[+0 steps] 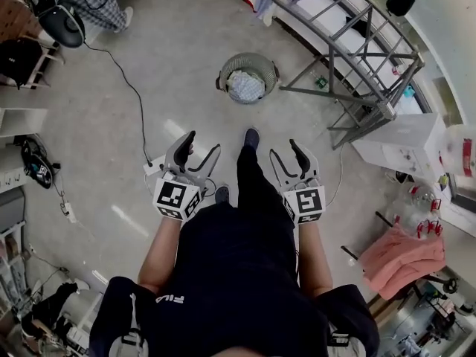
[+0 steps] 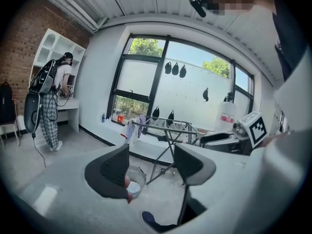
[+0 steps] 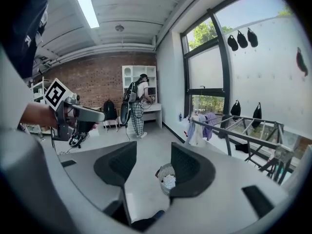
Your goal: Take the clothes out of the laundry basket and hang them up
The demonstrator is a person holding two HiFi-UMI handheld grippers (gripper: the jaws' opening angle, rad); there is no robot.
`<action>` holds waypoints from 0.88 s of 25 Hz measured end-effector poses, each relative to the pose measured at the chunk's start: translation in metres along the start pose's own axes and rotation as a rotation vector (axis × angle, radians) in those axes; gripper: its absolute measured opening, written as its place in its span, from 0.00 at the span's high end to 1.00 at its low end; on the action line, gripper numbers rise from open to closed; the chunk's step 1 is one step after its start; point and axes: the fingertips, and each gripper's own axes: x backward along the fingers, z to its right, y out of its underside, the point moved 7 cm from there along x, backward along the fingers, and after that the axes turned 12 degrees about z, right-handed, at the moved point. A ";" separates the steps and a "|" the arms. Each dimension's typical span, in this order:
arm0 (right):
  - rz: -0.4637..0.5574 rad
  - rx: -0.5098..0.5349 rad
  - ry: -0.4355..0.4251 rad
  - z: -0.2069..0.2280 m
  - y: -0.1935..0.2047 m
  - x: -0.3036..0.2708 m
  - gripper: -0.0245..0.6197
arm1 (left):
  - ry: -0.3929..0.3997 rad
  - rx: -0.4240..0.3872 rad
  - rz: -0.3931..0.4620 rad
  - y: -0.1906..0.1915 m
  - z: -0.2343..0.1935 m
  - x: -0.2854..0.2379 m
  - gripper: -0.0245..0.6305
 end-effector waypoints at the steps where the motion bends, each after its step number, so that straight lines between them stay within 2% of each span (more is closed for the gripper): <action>1: -0.010 -0.012 -0.019 0.011 0.001 -0.016 0.62 | -0.005 -0.003 -0.001 -0.002 -0.006 -0.016 0.54; 5: -0.029 -0.021 -0.098 0.057 0.004 -0.076 0.62 | -0.007 -0.044 -0.011 -0.008 -0.021 -0.081 0.54; 13: -0.092 0.001 -0.232 0.131 0.027 -0.173 0.62 | -0.038 -0.053 -0.045 0.009 -0.052 -0.171 0.54; 17: -0.138 0.028 -0.287 0.145 0.053 -0.214 0.62 | -0.074 0.013 -0.062 0.031 -0.079 -0.198 0.54; 22: -0.200 0.104 -0.370 0.148 0.106 -0.278 0.62 | -0.071 0.020 -0.086 0.072 -0.121 -0.228 0.54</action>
